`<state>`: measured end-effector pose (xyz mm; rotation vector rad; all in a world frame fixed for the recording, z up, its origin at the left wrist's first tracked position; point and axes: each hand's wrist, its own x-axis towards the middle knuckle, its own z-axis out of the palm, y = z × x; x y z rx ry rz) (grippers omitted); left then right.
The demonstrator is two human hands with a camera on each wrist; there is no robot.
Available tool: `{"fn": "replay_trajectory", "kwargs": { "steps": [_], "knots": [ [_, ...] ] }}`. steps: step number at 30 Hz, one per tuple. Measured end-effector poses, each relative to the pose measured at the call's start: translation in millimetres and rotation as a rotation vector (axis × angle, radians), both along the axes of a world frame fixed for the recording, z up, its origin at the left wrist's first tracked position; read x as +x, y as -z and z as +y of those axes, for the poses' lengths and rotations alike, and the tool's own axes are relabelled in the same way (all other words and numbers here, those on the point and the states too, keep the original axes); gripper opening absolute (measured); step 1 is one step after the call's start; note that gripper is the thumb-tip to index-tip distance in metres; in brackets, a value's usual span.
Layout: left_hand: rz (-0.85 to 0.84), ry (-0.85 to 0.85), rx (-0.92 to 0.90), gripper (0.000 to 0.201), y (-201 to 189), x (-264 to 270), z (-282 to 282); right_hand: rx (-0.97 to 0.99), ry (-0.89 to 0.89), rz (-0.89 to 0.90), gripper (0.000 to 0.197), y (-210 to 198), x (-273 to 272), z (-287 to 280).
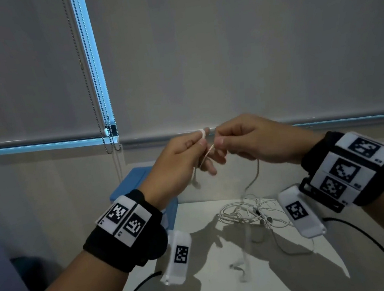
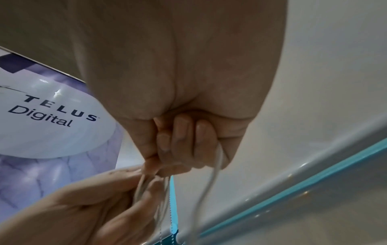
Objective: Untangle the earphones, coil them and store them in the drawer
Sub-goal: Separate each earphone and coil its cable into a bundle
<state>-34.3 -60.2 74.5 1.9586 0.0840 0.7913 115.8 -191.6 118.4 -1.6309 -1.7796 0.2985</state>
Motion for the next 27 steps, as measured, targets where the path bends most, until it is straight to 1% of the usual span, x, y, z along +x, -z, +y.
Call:
{"fn": "replay_trajectory", "kwargs": {
  "steps": [3, 5, 8, 10, 11, 16, 19, 21, 23, 25, 27],
  "knots": [
    [0.057, 0.035, 0.014, 0.033, -3.1, -1.3, -5.0, 0.119, 0.111, -0.029, 0.029, -4.9, 12.7, 4.6],
    [0.085, 0.086, -0.052, 0.036, -5.3, -1.1, -6.5, 0.164, 0.157, -0.018, 0.029, -1.9, 20.5, 6.1],
    [0.063, 0.207, -0.171, 0.039, -9.1, -3.7, -2.9, 0.17, 0.125, 0.101, 0.03, 12.9, 22.8, 7.8],
    [0.01, 0.239, -0.237, 0.04, -11.5, -5.7, -0.3, 0.108, 0.085, 0.201, 0.029, 24.3, 19.8, 9.1],
    [-0.019, 0.237, -0.269, 0.04, -12.1, -6.4, 0.4, 0.073, 0.071, 0.21, 0.028, 29.6, 17.2, 9.8],
    [-0.155, 0.194, -0.375, 0.034, -12.2, -5.7, -2.4, -0.046, -0.001, 0.085, 0.033, 43.9, 2.6, 10.6],
    [-0.183, 0.125, -0.377, 0.033, -13.6, -6.8, -0.3, -0.08, 0.008, 0.007, 0.032, 44.0, -3.9, 12.3],
    [-0.158, 0.095, -0.339, 0.033, -13.5, -8.1, 1.1, -0.084, 0.048, 0.004, 0.028, 42.9, -4.8, 15.7],
    [-0.148, 0.115, -0.337, 0.034, -14.1, -8.1, -0.4, -0.075, 0.067, 0.017, 0.027, 41.0, -6.6, 18.0],
    [-0.172, 0.135, -0.36, 0.033, -15.2, -7.7, -2.7, -0.044, 0.07, -0.021, 0.031, 40.5, -9.4, 19.8],
    [-0.214, 0.092, -0.394, 0.033, -13.9, -5.3, -1.2, -0.02, 0.051, -0.031, 0.034, 40.7, -14.3, 19.7]
  ]
}}
